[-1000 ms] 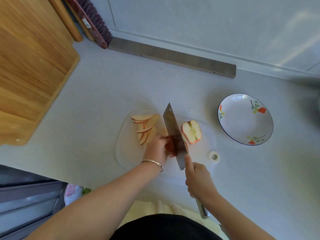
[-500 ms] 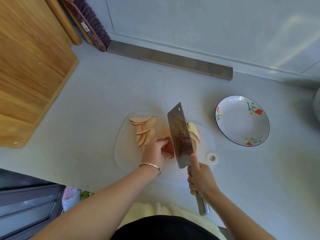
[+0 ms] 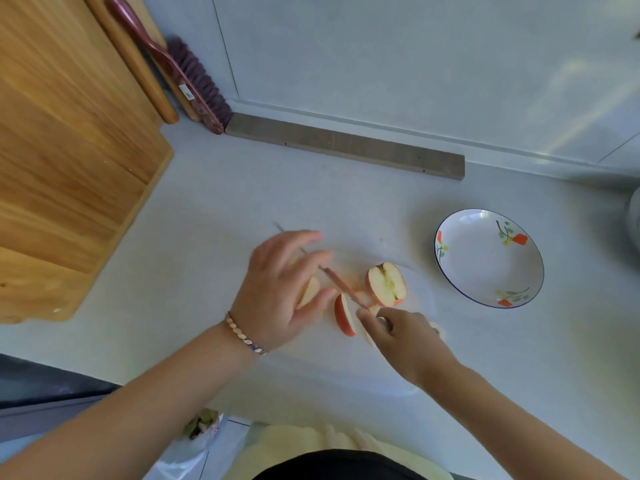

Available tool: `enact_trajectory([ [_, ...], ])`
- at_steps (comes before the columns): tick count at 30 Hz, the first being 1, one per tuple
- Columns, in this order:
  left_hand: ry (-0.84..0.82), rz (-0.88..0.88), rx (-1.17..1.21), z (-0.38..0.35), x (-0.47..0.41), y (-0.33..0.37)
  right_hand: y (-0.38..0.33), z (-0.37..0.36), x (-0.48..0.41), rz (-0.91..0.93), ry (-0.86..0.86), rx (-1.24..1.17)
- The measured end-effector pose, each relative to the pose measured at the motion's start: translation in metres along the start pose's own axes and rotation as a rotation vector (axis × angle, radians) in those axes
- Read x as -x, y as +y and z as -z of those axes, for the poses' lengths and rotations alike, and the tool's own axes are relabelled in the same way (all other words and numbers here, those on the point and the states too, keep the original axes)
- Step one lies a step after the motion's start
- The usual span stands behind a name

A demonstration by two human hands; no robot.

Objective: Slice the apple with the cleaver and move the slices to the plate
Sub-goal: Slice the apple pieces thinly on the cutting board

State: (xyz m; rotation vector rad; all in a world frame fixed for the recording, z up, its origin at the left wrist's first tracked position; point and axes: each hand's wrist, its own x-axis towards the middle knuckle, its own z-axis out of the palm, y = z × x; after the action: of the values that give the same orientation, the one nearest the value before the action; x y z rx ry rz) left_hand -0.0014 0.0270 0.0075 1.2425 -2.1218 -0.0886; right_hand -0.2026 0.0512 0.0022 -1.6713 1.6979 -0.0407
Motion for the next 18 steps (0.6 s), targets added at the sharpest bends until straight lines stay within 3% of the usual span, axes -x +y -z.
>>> enact_trajectory([
  [3,-0.503,-0.160,-0.217,0.005,0.000,-0.017,-0.011,0.002,-0.008,0.104,-0.059,0.185],
  [6,-0.835,-0.064,-0.317,0.003,-0.003,-0.024,-0.018,0.001,-0.014,0.202,-0.106,0.346],
  [9,-1.194,0.181,-0.193,-0.004,-0.006,-0.034,-0.023,0.000,-0.020,0.308,-0.109,0.469],
  [14,-1.280,0.342,-0.209,-0.017,-0.011,-0.052,-0.026,0.004,-0.025,0.456,-0.119,0.620],
  [18,-1.054,0.492,-0.068,-0.016,-0.018,-0.049,-0.023,0.009,-0.026,0.473,-0.108,0.636],
])
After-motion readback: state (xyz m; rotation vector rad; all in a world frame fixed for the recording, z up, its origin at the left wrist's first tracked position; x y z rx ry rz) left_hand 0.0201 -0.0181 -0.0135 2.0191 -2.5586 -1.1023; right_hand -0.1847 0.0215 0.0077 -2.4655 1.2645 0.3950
